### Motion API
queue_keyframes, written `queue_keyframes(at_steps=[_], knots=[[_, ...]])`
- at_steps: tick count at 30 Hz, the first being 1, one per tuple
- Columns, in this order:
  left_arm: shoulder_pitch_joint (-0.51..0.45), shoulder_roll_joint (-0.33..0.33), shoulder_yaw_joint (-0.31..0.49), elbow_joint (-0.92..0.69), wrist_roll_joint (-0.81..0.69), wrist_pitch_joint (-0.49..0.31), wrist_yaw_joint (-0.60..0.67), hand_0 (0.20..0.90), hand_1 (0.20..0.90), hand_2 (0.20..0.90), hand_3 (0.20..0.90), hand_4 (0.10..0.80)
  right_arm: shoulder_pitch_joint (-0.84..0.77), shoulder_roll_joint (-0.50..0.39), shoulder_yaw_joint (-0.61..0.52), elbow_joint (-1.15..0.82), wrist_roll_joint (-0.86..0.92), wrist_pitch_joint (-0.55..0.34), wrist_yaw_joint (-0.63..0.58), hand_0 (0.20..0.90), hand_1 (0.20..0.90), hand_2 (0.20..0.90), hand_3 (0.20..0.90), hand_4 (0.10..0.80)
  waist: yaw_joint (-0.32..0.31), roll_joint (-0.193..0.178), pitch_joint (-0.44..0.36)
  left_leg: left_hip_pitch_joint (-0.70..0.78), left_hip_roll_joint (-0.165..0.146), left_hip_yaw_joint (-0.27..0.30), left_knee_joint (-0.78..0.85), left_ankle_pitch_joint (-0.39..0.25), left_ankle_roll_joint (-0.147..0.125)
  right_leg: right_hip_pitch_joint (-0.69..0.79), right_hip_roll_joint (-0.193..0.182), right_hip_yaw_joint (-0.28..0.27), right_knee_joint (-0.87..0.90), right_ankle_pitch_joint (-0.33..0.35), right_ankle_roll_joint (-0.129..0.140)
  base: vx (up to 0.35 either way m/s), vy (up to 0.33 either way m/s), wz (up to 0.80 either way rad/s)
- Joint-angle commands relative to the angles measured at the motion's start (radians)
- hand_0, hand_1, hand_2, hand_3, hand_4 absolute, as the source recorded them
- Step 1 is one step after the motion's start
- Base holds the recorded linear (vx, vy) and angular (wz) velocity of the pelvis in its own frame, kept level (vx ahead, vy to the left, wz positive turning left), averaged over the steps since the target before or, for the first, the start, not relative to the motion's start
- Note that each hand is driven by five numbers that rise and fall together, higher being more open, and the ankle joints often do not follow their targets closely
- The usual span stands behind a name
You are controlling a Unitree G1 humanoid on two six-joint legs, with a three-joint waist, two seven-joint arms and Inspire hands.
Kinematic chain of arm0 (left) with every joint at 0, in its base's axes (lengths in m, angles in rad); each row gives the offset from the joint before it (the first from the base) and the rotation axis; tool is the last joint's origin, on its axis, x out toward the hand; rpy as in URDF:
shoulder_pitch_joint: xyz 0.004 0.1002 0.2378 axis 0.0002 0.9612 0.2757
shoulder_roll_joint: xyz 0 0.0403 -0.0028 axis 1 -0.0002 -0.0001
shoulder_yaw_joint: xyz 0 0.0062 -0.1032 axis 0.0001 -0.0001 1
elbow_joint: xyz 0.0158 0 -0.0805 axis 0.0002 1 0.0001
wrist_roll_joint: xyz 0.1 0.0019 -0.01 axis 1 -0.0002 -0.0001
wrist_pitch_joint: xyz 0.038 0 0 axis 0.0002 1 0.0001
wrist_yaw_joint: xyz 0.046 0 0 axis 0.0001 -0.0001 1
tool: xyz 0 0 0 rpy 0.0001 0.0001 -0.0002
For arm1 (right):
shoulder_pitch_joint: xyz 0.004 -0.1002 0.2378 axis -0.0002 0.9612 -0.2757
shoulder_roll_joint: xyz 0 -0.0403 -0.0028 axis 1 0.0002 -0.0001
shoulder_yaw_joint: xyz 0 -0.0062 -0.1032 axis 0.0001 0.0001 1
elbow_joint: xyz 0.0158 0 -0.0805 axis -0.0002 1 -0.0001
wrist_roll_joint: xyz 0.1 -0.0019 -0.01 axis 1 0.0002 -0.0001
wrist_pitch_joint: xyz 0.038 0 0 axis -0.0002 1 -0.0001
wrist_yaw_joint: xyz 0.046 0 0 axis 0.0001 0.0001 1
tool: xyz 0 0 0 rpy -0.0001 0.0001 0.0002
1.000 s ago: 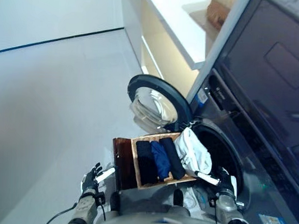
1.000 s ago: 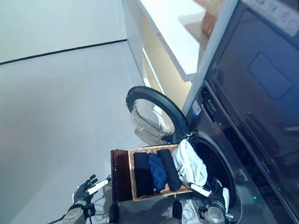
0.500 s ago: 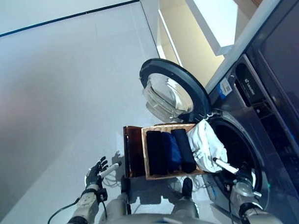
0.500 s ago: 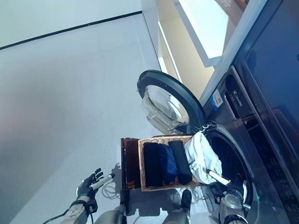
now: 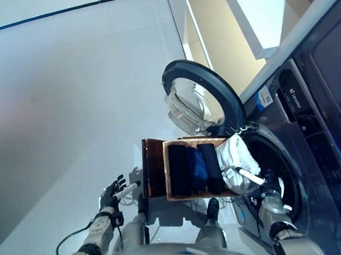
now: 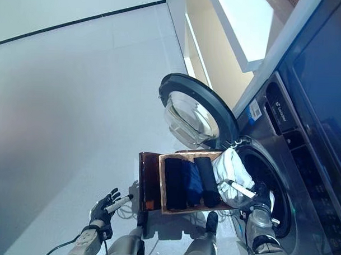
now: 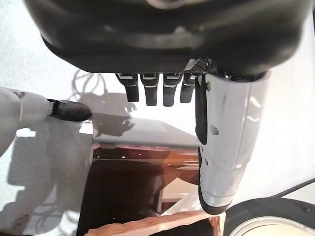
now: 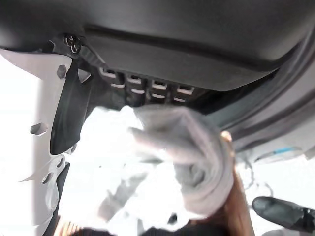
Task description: Pick up the clothes and place them into the washing machine
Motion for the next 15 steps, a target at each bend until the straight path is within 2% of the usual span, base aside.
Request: queue_keyframes(at_steps=[1,9,15], knots=[[-0.038,0.047,0.009,-0.062,0.000,-0.073,-0.001,0.900,0.900,0.900,0.900,0.800,-0.077,-0.040,0.029,-0.017,-0.045,-0.055,-0.013,0.900,0.900,0.900,0.900,0.800,0.035,-0.038,-0.008,-0.034,0.029,0.002,0.057,-0.042,-0.041,-0.163,-0.106,0.068,0.109,0.099,-0.003,-0.108,0.021,0.06],[-0.031,0.052,-0.005,-0.142,-0.010,-0.080,-0.007,0.900,0.900,0.900,0.900,0.800,-0.132,-0.073,0.093,0.008,-0.119,-0.032,-0.024,0.900,0.900,0.900,0.900,0.800,0.057,-0.010,0.013,-0.087,0.016,-0.003,0.052,-0.016,-0.039,-0.209,-0.117,0.069,0.112,0.113,-0.004,-0.059,0.015,0.07],[0.011,0.065,-0.017,-0.297,-0.003,-0.077,-0.027,0.900,0.900,0.900,0.900,0.800,-0.201,-0.148,0.193,0.105,-0.291,0.017,-0.050,0.900,0.900,0.900,0.900,0.800,0.088,0.027,0.042,-0.152,-0.005,-0.025,0.068,-0.001,-0.034,-0.269,-0.137,0.078,0.140,0.113,-0.009,-0.076,0.022,0.11]])
